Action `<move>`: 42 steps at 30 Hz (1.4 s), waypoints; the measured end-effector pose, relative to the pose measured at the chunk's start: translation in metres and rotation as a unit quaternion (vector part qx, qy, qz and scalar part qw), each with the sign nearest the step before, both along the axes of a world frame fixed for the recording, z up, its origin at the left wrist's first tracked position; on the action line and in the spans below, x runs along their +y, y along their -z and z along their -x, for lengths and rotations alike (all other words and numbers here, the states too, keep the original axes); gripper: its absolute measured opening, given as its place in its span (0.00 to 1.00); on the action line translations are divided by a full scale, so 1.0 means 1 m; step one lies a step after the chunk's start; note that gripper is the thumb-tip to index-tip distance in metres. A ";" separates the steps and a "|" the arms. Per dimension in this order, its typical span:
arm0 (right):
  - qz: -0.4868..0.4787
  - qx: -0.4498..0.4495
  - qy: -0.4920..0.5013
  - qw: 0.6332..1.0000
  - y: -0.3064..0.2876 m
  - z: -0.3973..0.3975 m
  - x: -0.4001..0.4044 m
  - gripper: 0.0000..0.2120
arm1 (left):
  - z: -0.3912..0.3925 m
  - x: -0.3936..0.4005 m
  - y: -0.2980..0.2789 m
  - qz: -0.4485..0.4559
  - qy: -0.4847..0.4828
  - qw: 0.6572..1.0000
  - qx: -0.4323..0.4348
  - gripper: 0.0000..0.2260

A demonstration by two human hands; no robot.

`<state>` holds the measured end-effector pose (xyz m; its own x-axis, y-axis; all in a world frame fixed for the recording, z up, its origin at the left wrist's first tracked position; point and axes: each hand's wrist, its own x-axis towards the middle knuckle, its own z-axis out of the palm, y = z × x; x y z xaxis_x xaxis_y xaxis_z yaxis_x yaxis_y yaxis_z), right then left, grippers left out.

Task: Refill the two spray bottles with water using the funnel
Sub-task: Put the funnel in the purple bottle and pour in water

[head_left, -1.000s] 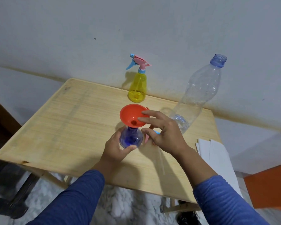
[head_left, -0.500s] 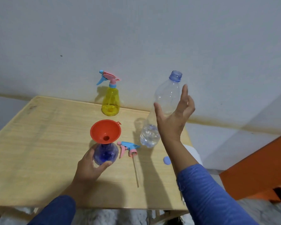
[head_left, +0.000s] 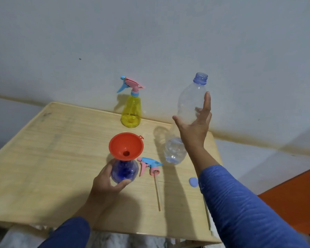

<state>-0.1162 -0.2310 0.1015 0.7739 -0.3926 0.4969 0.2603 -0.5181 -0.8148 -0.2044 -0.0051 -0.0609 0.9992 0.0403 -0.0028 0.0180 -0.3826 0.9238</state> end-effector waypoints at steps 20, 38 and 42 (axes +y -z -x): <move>0.398 0.138 -0.305 0.854 -0.042 0.029 -0.015 0.50 | 0.004 -0.003 -0.006 0.007 -0.006 1.000 -0.014 0.32; 0.547 0.209 -0.317 0.746 -0.060 0.042 -0.021 0.50 | 0.004 -0.004 -0.007 0.003 -0.007 1.000 0.002 0.33; 0.567 0.209 -0.308 0.735 -0.061 0.039 -0.023 0.51 | 0.004 -0.004 -0.008 0.003 -0.007 1.000 0.001 0.34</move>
